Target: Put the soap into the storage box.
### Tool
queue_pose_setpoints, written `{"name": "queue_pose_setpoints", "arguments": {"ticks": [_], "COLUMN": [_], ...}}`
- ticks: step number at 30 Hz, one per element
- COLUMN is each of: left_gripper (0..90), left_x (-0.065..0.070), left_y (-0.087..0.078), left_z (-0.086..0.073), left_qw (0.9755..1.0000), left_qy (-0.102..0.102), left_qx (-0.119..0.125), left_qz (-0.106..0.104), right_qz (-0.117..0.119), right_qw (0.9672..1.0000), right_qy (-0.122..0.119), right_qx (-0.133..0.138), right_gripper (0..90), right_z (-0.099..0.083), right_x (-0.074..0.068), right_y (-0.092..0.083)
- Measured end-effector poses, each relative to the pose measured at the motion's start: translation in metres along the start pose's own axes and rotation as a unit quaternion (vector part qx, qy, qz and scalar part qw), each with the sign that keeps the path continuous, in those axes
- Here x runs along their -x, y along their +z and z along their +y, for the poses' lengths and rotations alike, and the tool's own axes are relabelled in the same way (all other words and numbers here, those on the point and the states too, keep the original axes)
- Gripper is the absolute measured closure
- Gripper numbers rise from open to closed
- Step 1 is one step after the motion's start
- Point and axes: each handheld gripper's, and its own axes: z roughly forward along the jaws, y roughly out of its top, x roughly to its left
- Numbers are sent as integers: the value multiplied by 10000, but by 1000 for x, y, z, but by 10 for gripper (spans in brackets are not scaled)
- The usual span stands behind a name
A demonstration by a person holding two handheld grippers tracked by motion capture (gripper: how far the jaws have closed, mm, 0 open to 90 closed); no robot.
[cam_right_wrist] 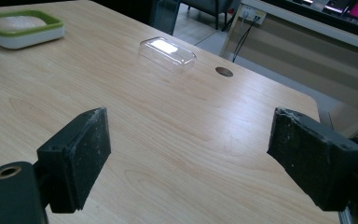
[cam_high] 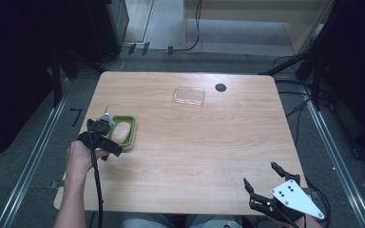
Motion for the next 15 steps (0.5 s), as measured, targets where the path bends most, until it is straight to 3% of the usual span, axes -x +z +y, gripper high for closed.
{"name": "queue_pose_setpoints", "arguments": {"ticks": [7, 12, 15], "left_gripper": [76, 77, 77], "left_x": [1, 6, 3], "left_y": [2, 3, 3], "left_z": [-14, -24, -30], "left_qw": [10000, 9999, 10000], "left_qy": [-14, 112, 11], "left_qx": [-32, -67, -15], "left_qz": [1, 27, 35], "right_qz": [8, 7, 9], "right_qw": [10000, 10000, 10000], "right_qy": [10, 7, 11], "right_qx": [-10, -10, -9], "right_gripper": [133, 133, 133], "right_z": [0, 0, 0], "right_x": [0, 0, 0], "right_y": [0, 0, 0]}}
